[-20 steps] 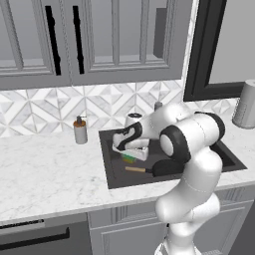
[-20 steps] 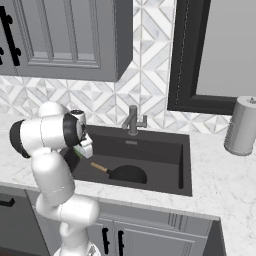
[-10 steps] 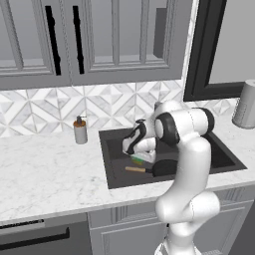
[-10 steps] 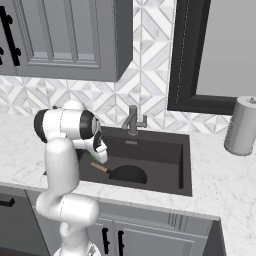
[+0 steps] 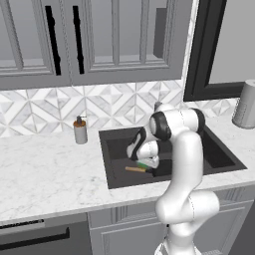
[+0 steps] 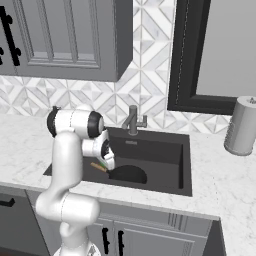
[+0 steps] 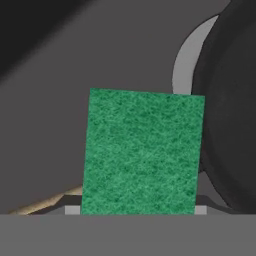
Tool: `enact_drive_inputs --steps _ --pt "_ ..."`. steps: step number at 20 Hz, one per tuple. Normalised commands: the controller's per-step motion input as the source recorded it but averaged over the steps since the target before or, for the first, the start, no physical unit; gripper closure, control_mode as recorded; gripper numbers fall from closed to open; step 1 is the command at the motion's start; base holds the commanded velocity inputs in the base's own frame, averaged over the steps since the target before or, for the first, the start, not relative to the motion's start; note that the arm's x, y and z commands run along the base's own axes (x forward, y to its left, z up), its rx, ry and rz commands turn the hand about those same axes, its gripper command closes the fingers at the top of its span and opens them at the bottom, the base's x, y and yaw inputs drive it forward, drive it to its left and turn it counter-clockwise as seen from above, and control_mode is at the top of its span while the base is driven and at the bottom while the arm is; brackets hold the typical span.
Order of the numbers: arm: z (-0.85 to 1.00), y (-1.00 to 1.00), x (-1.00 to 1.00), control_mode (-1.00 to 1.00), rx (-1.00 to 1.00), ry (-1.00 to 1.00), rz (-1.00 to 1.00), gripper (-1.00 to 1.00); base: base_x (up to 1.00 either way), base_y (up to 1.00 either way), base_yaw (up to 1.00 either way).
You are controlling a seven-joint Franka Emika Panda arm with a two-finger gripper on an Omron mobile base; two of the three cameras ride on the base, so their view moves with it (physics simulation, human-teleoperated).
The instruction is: Pick the pan and sponge and place them into the sink. Then turn on the water.
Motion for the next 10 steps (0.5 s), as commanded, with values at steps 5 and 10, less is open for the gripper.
enact_drive_inputs --steps 5,10 --pt "-0.06 -0.12 0.01 -1.0 0.0 0.0 0.0 1.0 0.0 0.0 0.0" --pt "0.0 0.0 0.0 -1.0 0.0 0.0 0.0 -1.0 0.0 0.0 0.0"
